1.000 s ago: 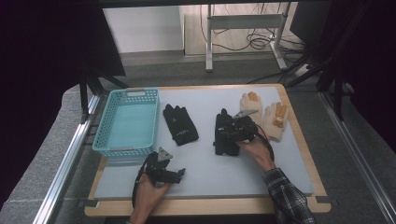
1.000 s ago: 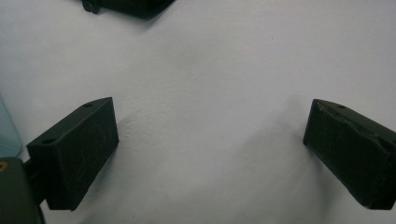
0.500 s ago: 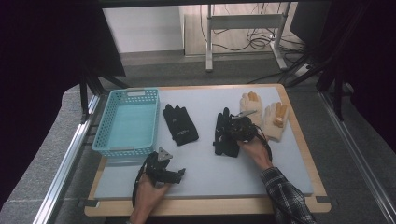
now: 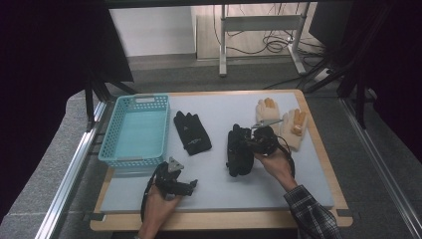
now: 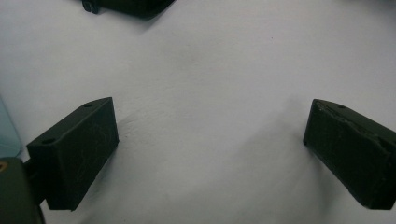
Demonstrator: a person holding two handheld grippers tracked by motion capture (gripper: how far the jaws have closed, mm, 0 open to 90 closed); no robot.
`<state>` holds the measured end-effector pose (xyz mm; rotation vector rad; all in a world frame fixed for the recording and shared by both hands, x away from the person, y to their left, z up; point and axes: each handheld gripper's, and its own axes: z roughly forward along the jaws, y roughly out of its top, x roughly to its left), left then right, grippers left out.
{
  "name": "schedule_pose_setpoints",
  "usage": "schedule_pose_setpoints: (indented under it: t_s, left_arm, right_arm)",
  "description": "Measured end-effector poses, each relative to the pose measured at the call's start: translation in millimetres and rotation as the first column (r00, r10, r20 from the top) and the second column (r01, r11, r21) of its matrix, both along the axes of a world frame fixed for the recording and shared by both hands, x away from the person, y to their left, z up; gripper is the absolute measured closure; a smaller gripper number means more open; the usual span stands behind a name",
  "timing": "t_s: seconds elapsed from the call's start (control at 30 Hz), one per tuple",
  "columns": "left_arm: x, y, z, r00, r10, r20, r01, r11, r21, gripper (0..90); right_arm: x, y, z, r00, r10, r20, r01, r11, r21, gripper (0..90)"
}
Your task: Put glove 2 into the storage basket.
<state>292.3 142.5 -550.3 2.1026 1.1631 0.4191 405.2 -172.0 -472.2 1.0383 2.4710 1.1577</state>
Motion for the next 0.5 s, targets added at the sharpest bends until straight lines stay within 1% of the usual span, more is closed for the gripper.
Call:
schedule_pose_setpoints:
  t_s: [0.1, 0.13, 0.23, 0.3, 0.37, 0.43, 0.47, 0.5]
  left_arm:
    - [0.1, 0.1, 0.0, 1.0000, -0.001, 0.001, 0.001, 1.0000, 0.001, 3.6]
    - [0.1, 0.1, 0.1, 1.0000, -0.001, 0.001, 0.001, 1.0000, 0.002, 3.6]
    - [0.0, -0.2, -0.1, 1.0000, 0.002, 0.002, -0.002, 1.0000, -0.001, 3.6]
    - [-0.1, -0.3, -0.2, 1.0000, 0.004, 0.001, -0.004, 1.0000, -0.003, 3.6]
    - [0.0, -0.2, -0.2, 1.0000, 0.003, 0.002, -0.003, 1.0000, -0.002, 3.6]
    - [0.0, 0.1, 0.0, 1.0000, 0.000, 0.001, 0.000, 1.0000, 0.002, 3.6]
    - [0.0, 0.1, 0.0, 1.0000, 0.000, 0.001, 0.000, 1.0000, 0.002, 3.6]
    - [-0.1, 0.0, 0.0, 1.0000, 0.001, 0.000, -0.001, 1.0000, 0.001, 3.6]
  right_arm:
    - [-15.0, 4.9, 9.5, 0.9997, 0.021, 0.014, -0.021, 0.9997, 0.015, 81.9]
    - [-20.2, 6.5, 11.3, 0.9996, 0.026, 0.012, -0.027, 0.9994, 0.022, 81.8]
    - [-34.4, 11.3, 10.8, 0.9989, 0.044, 0.016, -0.045, 0.9986, 0.029, 81.7]
    - [-42.4, 14.2, 5.7, 0.9988, 0.047, 0.017, -0.047, 0.9986, 0.025, 81.4]
    - [-48.4, 16.4, -2.5, 0.9986, 0.045, 0.026, -0.046, 0.9989, 0.013, 80.9]
    - [-51.7, 17.2, -13.1, 0.9989, 0.046, 0.011, -0.046, 0.9989, 0.008, 79.4]
    - [-53.2, 17.4, -18.5, 0.9990, 0.045, -0.003, -0.045, 0.9989, 0.006, 77.4]
    - [-54.3, 17.0, -23.0, 0.9990, 0.045, -0.004, -0.045, 0.9990, -0.001, 73.3]
